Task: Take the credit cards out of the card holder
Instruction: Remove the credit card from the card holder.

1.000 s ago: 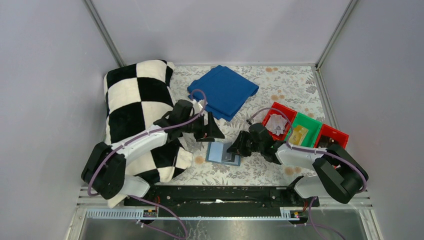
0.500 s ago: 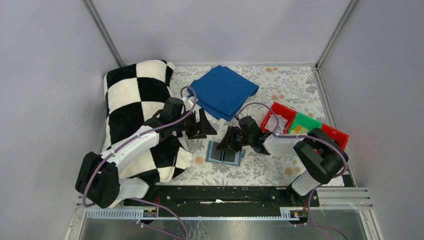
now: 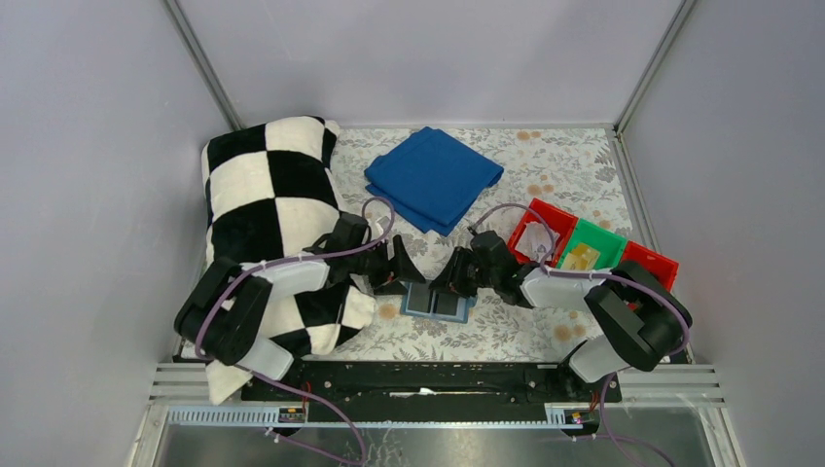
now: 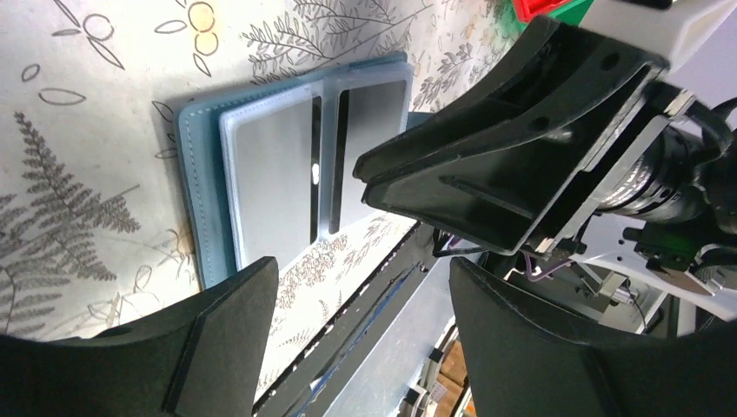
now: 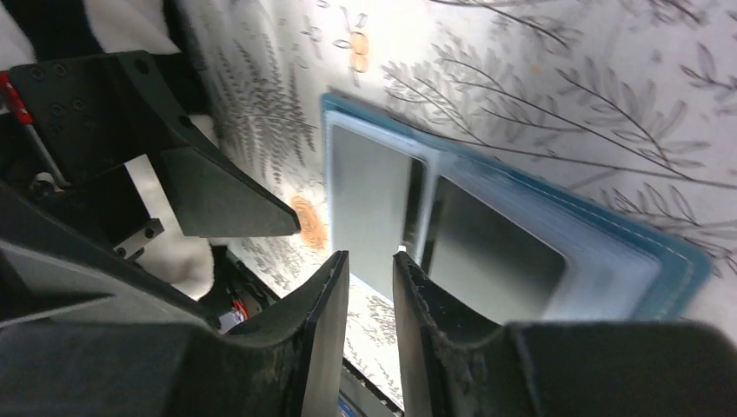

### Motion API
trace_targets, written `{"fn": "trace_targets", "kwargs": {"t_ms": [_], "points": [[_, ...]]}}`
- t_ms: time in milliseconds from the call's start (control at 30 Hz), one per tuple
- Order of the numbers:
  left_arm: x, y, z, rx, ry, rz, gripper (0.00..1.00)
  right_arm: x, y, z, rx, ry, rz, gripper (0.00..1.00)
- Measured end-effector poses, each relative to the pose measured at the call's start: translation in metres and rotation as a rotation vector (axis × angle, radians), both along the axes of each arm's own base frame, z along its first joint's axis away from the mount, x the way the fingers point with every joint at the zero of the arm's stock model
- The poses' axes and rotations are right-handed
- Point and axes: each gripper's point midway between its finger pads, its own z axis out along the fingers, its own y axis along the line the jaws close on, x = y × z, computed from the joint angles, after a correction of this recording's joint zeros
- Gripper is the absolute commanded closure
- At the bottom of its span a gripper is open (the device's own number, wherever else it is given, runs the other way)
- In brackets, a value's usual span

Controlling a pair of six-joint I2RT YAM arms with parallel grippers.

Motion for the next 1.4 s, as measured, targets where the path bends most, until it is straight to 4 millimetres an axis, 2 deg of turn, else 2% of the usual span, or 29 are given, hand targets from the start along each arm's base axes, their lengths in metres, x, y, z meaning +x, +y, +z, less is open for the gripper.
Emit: {"fn": "trace_targets", "kwargs": {"t_ms": [100, 200, 400, 533, 800, 1167, 1400], "points": [[0.001, -0.002, -0.009, 0.001, 0.026, 0.000, 0.24, -0.007, -0.009, -0.012, -0.035, 0.033, -0.018, 0.71], [0.001, -0.008, -0.007, -0.016, 0.020, -0.011, 0.24, -0.013, -0.020, -0.018, -0.067, 0.040, -0.042, 0.71], [-0.012, -0.043, 0.006, -0.040, -0.027, -0.132, 0.27, -0.015, -0.044, -0.001, -0.065, -0.027, -0.107, 0.73], [-0.017, -0.049, -0.001, -0.037, -0.021, -0.160, 0.28, -0.015, -0.055, -0.006, -0.079, -0.019, -0.137, 0.74], [-0.017, -0.048, -0.033, 0.011, 0.039, -0.162, 0.28, -0.017, -0.057, -0.014, -0.097, 0.003, -0.135, 0.74], [-0.015, -0.049, -0.037, 0.015, 0.037, -0.157, 0.33, -0.015, -0.051, -0.019, -0.071, 0.007, -0.131, 0.74], [-0.014, -0.048, -0.038, 0.020, 0.029, -0.158, 0.36, -0.017, -0.055, -0.018, -0.068, 0.004, -0.139, 0.74]]}}
